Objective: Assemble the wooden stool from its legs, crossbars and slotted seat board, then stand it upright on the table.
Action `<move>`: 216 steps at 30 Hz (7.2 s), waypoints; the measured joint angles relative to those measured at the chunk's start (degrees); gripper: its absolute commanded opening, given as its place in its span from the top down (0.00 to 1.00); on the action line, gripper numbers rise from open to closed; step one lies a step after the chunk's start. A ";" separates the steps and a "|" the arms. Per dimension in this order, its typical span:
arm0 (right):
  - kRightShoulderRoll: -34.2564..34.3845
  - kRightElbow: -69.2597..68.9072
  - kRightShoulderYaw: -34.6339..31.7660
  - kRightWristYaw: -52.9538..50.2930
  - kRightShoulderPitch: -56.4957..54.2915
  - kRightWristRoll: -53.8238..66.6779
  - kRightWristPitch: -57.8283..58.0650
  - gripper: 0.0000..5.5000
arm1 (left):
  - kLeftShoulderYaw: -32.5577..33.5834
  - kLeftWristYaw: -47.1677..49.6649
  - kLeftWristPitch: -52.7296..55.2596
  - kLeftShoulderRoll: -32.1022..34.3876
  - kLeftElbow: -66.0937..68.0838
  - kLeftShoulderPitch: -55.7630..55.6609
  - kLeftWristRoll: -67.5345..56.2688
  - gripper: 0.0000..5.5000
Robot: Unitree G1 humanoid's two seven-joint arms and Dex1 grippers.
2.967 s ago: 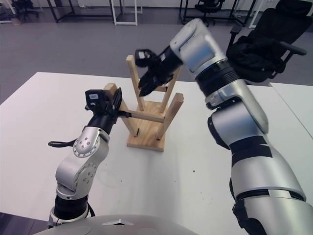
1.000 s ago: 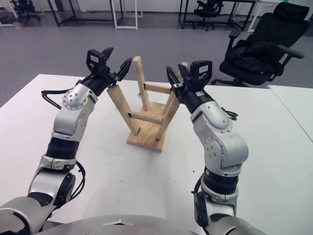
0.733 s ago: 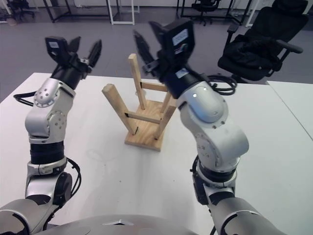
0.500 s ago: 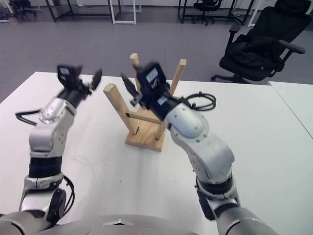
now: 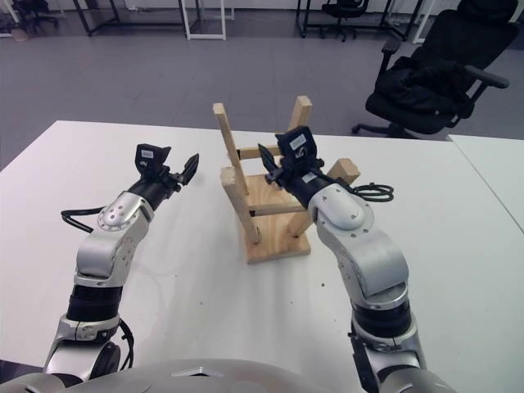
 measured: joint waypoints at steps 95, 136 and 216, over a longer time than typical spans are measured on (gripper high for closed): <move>-16.68 25.62 -8.29 37.54 10.76 8.83 -35.24 0.66 | -1.34 -19.08 2.87 12.86 9.21 11.22 4.47 0.33; -12.51 34.79 -4.17 25.99 32.23 -8.43 -40.24 0.66 | -4.75 -21.06 -7.77 19.55 3.36 23.13 6.69 0.33; -52.48 42.52 -13.71 58.41 -2.26 74.22 10.77 0.75 | 4.09 -54.56 41.78 40.08 14.43 -20.07 -66.55 0.76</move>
